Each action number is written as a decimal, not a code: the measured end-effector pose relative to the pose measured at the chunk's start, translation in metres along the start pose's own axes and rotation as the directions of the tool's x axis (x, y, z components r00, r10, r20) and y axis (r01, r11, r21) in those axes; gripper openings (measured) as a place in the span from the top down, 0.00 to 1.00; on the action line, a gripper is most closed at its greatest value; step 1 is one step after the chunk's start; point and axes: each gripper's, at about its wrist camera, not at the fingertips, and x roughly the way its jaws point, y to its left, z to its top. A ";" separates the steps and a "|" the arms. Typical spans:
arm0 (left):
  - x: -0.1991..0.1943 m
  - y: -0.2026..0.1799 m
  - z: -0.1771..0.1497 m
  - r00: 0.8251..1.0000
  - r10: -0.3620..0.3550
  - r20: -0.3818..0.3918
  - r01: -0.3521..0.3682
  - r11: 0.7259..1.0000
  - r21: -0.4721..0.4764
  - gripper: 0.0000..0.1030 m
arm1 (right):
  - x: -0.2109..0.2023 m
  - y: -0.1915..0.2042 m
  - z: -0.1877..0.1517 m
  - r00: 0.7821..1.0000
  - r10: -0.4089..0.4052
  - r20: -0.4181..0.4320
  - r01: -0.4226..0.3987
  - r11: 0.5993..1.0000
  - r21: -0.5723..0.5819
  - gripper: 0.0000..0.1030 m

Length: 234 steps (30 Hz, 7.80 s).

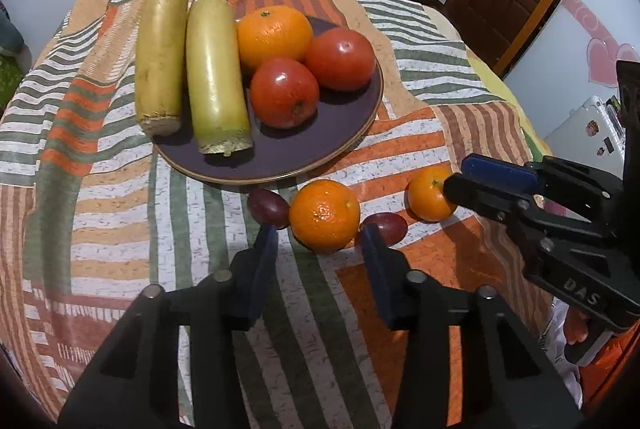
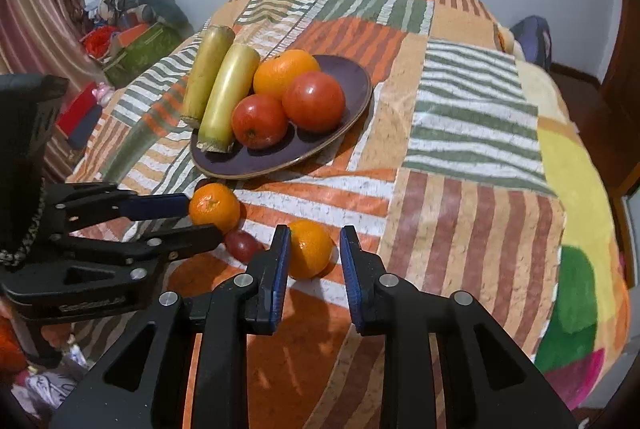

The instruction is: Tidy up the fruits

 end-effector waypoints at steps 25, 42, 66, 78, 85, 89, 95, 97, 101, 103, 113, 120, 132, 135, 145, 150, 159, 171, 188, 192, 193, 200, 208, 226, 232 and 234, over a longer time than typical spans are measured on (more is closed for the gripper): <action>-0.024 0.012 0.016 0.995 -0.038 0.092 0.039 0.999 -0.015 0.65 | 0.007 0.010 0.005 1.000 0.001 0.002 -0.001 0.999 -0.052 0.70; -0.006 0.030 0.038 0.996 0.007 0.092 -0.004 0.999 -0.040 0.65 | 0.028 0.019 0.040 0.999 0.005 0.035 -0.003 0.997 -0.071 0.70; -0.011 0.034 0.030 0.995 0.032 0.098 -0.030 0.999 -0.026 0.50 | 0.034 0.015 0.041 1.000 0.023 -0.002 -0.023 0.999 -0.043 0.67; -0.033 0.045 0.007 0.994 0.056 0.091 -0.053 0.998 -0.043 0.46 | 0.010 0.031 0.019 1.000 0.027 -0.007 -0.028 0.997 -0.074 0.62; -0.027 0.043 -0.006 0.997 0.045 0.055 -0.043 0.999 -0.030 0.46 | 0.023 0.043 0.005 0.998 0.027 -0.062 -0.035 0.991 -0.126 0.62; -0.019 0.040 -0.007 0.999 0.028 0.040 -0.027 0.999 -0.026 0.46 | 0.033 0.042 0.004 0.996 0.023 -0.084 -0.033 0.992 -0.125 0.66; -0.009 0.036 -0.002 0.999 0.002 0.037 -0.002 1.000 -0.015 0.52 | 0.036 0.043 0.002 0.996 0.027 -0.083 -0.039 0.990 -0.139 0.79; -0.006 0.035 0.000 0.999 -0.012 0.030 0.013 1.000 -0.015 0.57 | 0.035 0.044 0.002 0.997 0.024 -0.073 -0.034 0.990 -0.138 0.79; -0.001 0.033 0.005 0.999 -0.021 0.035 0.021 1.000 -0.009 0.59 | 0.029 0.038 0.002 0.998 0.025 -0.052 -0.031 0.992 -0.120 0.79; 0.003 0.031 0.008 0.999 -0.024 0.036 0.024 1.000 -0.004 0.59 | 0.025 0.034 0.003 0.999 0.018 -0.039 -0.022 0.993 -0.113 0.79; 0.020 0.027 0.013 0.999 0.004 0.034 -0.005 1.000 0.003 0.71 | 0.018 0.020 0.006 1.000 0.009 -0.009 -0.009 0.998 -0.069 0.79; 0.015 0.027 0.010 0.999 -0.007 0.035 0.007 1.000 0.004 0.74 | 0.015 0.017 0.008 1.000 0.004 0.004 -0.004 0.998 -0.057 0.79; -0.023 0.041 0.016 0.994 -0.008 0.110 0.011 1.000 -0.029 0.74 | 0.012 0.014 0.027 0.999 -0.015 0.051 0.018 0.998 -0.058 0.79; -0.028 0.043 0.022 0.991 -0.008 0.132 0.013 0.999 -0.037 0.74 | 0.012 0.013 0.034 0.998 -0.016 0.066 0.020 0.998 -0.059 0.79; -0.024 0.047 0.047 0.987 -0.007 0.163 0.014 0.999 -0.045 0.74 | 0.027 0.006 0.050 0.997 -0.034 0.073 0.038 0.998 -0.048 0.79; -0.012 0.046 0.053 0.988 -0.018 0.152 0.024 0.999 -0.043 0.74 | 0.036 0.005 0.048 0.998 -0.021 0.053 0.023 0.999 -0.044 0.79; -0.001 0.041 0.056 0.988 -0.031 0.154 0.036 0.999 -0.032 0.72 | 0.038 -0.001 0.046 0.998 -0.007 0.060 0.009 1.000 -0.024 0.79; -0.006 0.041 0.050 0.989 -0.012 0.149 0.019 0.999 -0.046 0.56 | 0.033 -0.006 0.047 0.998 -0.031 0.061 0.032 0.999 -0.009 0.67; -0.139 0.036 0.030 0.898 0.098 0.428 -0.058 0.993 -0.107 0.56 | -0.086 0.026 0.058 0.939 -0.083 0.333 0.098 0.995 -0.028 0.67; -0.186 0.024 0.017 0.841 0.124 0.527 -0.080 0.991 -0.105 0.56 | -0.128 0.043 0.058 0.898 -0.071 0.435 0.099 0.994 -0.044 0.67; -0.199 0.020 0.013 0.822 0.132 0.553 -0.090 0.991 -0.103 0.56 | -0.139 0.048 0.057 0.885 -0.065 0.462 0.099 0.994 -0.049 0.67; -0.257 0.000 -0.011 0.735 0.137 0.664 -0.101 0.991 -0.092 0.56 | -0.187 0.081 0.047 0.812 -0.028 0.582 0.109 0.989 -0.104 0.67; -0.283 -0.019 -0.031 0.667 0.153 0.729 -0.147 0.986 -0.072 0.29 | -0.204 0.098 0.036 0.746 -0.040 0.665 0.146 0.984 -0.104 0.35; -0.302 -0.028 -0.055 0.601 0.195 0.775 -0.181 0.978 -0.106 0.01 | -0.213 0.106 0.021 0.698 -0.106 0.708 0.211 0.975 -0.063 0.00; -0.304 -0.029 -0.057 0.600 0.186 0.778 -0.176 0.980 -0.098 0.01 | -0.215 0.104 0.017 0.702 -0.107 0.704 0.202 0.978 -0.053 0.00; -0.304 -0.029 -0.057 0.601 0.182 0.778 -0.174 0.980 -0.095 0.01 | -0.216 0.104 0.018 0.702 -0.107 0.704 0.200 0.978 -0.051 0.00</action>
